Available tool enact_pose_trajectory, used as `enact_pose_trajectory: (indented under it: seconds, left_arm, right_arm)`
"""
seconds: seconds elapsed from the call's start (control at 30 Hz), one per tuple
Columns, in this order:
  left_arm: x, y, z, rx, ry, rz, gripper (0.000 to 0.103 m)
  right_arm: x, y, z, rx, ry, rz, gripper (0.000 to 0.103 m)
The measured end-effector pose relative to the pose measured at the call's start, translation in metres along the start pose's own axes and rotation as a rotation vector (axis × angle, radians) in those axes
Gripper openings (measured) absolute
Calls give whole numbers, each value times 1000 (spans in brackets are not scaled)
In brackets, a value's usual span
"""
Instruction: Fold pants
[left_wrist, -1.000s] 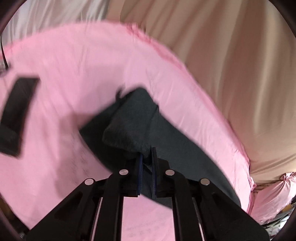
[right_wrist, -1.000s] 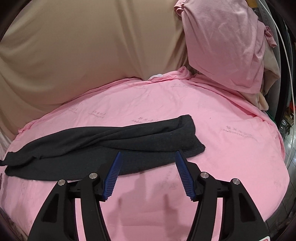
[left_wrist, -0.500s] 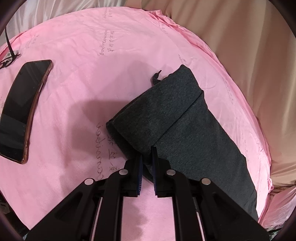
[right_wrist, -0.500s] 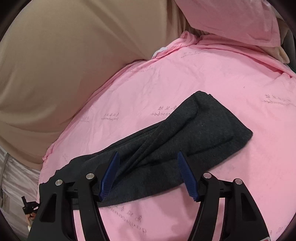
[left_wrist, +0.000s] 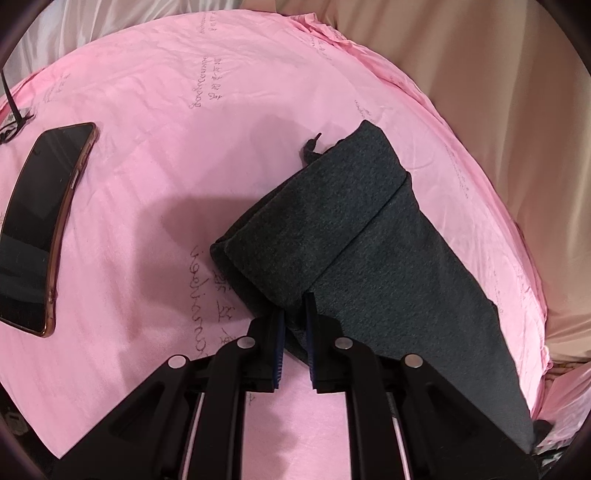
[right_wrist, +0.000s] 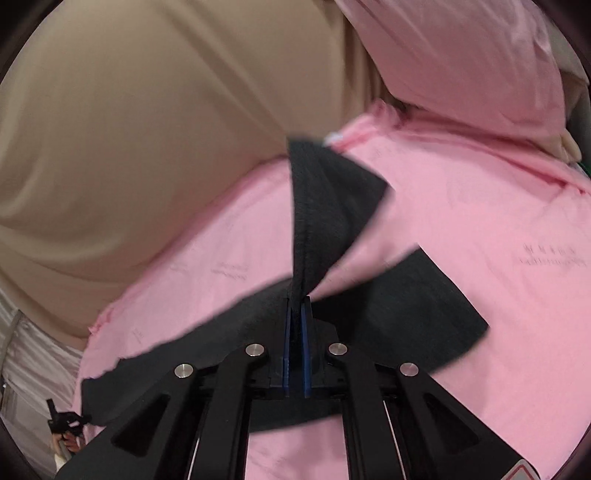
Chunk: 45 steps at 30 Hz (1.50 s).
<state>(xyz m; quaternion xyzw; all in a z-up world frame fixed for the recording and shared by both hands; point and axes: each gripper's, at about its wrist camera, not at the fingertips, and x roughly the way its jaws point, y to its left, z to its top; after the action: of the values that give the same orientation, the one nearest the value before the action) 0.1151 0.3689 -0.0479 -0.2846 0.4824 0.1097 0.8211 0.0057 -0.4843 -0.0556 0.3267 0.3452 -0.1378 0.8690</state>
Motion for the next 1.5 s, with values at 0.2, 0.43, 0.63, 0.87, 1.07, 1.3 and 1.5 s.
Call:
enact_pose_trajectory:
  seconds: [0.2, 0.43, 0.63, 0.87, 1.07, 1.3, 1.5]
  left_arm:
    - [0, -4, -2, 16, 2, 44, 11]
    - [1, -7, -1, 16, -3, 55, 11]
    - [1, -8, 0, 17, 8, 61, 11]
    - [-6, -7, 13, 40, 11, 55, 9]
    - [-1, -5, 14, 49, -15, 56, 9]
    - [6, -2, 12, 112, -28, 101, 12]
    - [-68, -18, -15, 153, -234, 210, 16]
  right_arm:
    - [4, -46, -19, 125, -2, 20, 10]
    - [3, -47, 6, 95, -49, -87, 39]
    - [10, -58, 18, 135, -66, -32, 4]
    - [-17, -56, 10, 86, -99, -114, 3]
    - [-7, -66, -1, 124, -93, -109, 2]
    - [-11, -72, -15, 126, -69, -144, 4]
    - [-68, -11, -21, -3, -242, -208, 18]
